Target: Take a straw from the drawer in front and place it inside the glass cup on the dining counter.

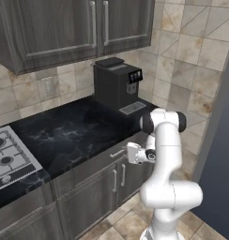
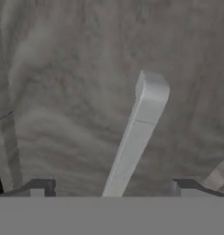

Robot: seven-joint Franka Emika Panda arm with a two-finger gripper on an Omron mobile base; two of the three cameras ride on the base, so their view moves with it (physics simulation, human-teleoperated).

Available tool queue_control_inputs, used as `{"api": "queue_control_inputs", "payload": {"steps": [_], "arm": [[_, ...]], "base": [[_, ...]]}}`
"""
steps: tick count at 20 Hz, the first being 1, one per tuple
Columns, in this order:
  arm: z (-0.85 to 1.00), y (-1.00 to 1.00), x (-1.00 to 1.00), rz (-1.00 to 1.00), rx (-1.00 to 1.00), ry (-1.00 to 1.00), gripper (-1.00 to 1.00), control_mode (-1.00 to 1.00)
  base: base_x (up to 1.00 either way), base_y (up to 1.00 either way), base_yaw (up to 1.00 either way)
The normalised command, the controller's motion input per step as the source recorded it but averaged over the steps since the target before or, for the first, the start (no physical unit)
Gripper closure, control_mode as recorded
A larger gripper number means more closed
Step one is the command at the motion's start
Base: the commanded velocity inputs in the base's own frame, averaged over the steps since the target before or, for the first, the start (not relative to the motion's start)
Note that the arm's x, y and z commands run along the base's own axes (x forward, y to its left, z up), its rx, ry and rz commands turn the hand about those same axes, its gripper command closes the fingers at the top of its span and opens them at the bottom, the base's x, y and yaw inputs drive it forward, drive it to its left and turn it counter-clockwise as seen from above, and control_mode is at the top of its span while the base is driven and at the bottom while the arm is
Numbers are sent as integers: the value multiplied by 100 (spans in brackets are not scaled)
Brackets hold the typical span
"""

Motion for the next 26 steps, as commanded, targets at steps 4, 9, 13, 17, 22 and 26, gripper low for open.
{"api": "queue_control_inputs", "payload": {"steps": [4,9,13,17,22,26], "arm": [[-27,15,35,0,0,0,-100,-100],[-24,24,34,0,0,0,-100,-100],[-23,36,36,-1,0,0,-100,-100],[-18,61,35,-6,0,0,100,-100],[-4,61,26,-15,0,0,100,-100],[0,35,11,-18,0,0,100,-100]], "base": [[0,0,0],[0,0,0],[0,0,0],[0,0,0],[0,0,0],[0,0,0]]}}
